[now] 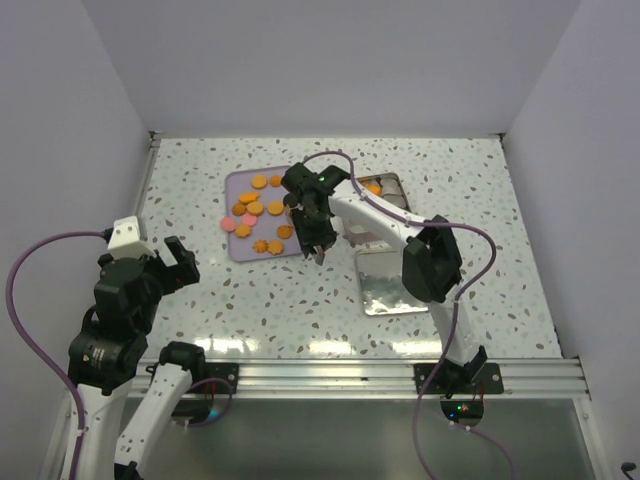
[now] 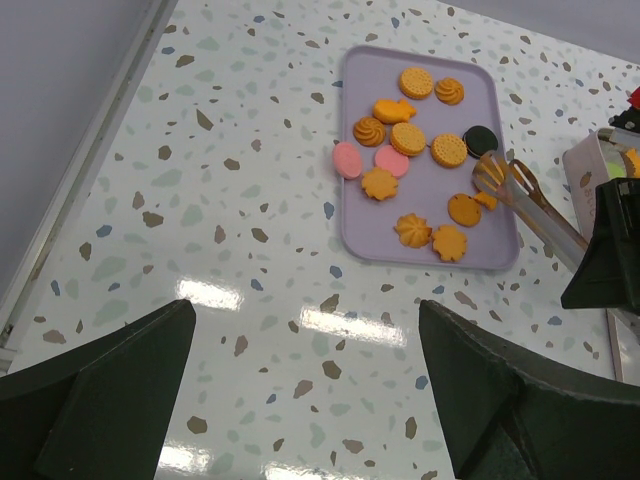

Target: Pack the cookies

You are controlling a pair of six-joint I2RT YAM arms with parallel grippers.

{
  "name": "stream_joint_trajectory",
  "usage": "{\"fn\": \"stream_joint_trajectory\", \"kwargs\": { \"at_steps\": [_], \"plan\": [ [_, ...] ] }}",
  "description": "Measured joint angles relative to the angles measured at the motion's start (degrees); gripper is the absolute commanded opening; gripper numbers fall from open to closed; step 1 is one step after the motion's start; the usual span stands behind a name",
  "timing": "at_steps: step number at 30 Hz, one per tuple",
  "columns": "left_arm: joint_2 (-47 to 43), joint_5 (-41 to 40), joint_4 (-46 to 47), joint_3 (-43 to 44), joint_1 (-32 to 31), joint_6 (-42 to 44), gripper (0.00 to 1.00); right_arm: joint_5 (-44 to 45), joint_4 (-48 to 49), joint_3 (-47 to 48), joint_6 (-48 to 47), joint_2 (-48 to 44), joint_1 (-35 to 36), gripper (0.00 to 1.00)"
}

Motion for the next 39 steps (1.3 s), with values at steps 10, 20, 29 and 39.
{"fn": "stream_joint_trajectory", "kwargs": {
  "at_steps": [10,20,29,39],
  "plan": [
    [-0.1,0.2,0.0,0.0,0.0,0.0,1.0,0.1,-0.7,1.7,0.2,1.2,0.1,0.31],
    [-0.4,0.4,0.0,0.0,0.0,0.0,1.0,0.2,-1.6,1.9,0.2,1.2,0.4,0.19],
    [-1.9,1.7,0.2,-0.9,0.0,0.2,1.0,0.4,-5.6,11.3,0.2,1.6,0.5,0.18],
    [-4.2,2.8,0.6,-1.2,-1.3,1.0,1.0,2.3,-8.8,12.1,-0.1,-0.7,-1.1,0.17]
  ]
}}
